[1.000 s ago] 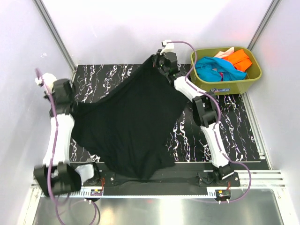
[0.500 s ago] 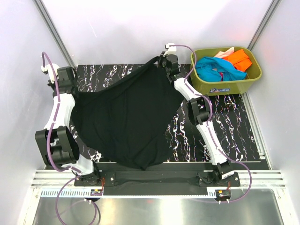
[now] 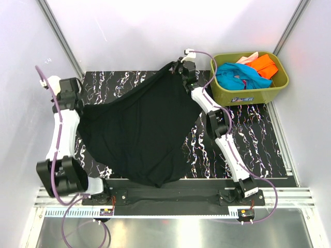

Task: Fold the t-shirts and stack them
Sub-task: Fold the tshirt

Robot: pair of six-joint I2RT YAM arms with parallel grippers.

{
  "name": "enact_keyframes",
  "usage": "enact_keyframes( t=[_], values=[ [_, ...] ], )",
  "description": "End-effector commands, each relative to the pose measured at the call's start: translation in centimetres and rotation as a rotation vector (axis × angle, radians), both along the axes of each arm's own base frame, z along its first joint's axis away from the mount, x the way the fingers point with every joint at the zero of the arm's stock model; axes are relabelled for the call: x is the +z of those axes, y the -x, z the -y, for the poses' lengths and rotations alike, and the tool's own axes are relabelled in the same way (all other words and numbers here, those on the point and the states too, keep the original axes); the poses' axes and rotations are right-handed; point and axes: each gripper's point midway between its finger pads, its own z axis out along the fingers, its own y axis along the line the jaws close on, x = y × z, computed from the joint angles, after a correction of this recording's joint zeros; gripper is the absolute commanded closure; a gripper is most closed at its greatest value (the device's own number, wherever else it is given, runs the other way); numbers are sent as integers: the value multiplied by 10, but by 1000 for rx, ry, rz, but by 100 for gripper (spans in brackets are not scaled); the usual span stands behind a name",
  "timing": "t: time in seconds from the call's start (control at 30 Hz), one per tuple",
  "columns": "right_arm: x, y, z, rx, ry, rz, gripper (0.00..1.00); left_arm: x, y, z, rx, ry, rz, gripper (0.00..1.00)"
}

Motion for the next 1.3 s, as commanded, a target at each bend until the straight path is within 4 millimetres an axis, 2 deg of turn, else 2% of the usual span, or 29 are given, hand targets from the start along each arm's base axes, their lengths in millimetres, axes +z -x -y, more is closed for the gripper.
enact_keyframes(
  t=[0.0, 0.13, 0.17, 0.3, 0.4, 0.57, 0.77, 0.97, 1.07, 1.23, 1.27],
  values=[
    [30, 0, -9, -12, -117, 63, 99, 11, 14, 17, -19, 87, 90, 100],
    [27, 1, -15, -8, -214, 43, 99, 9, 20, 37, -69, 180, 117, 100],
    [21, 2, -19, -5, -223, 33, 99, 13, 21, 42, -77, 204, 145, 100],
    [19, 4, -26, -4, -276, 20, 99, 6, 20, 71, -164, 330, 189, 100],
    [17, 5, -27, -8, -293, 12, 99, -3, 27, 80, -180, 377, 184, 100],
    [20, 4, -25, -13, -292, 9, 98, -7, 33, 91, -195, 423, 207, 100],
    [18, 3, -21, -22, -286, 4, 98, -13, 32, 120, -246, 480, 213, 100],
    [21, 0, -13, -42, -302, 4, 97, -29, 37, 151, -273, 554, 193, 100],
    [29, -2, -7, -42, -309, 6, 97, -23, 43, 159, -283, 554, 201, 100],
    [44, -1, -2, -34, -298, 19, 96, 11, 57, 146, -274, 471, 252, 100],
    [46, -2, 1, -37, -297, 21, 96, 13, 60, 144, -265, 462, 248, 100]
  ],
)
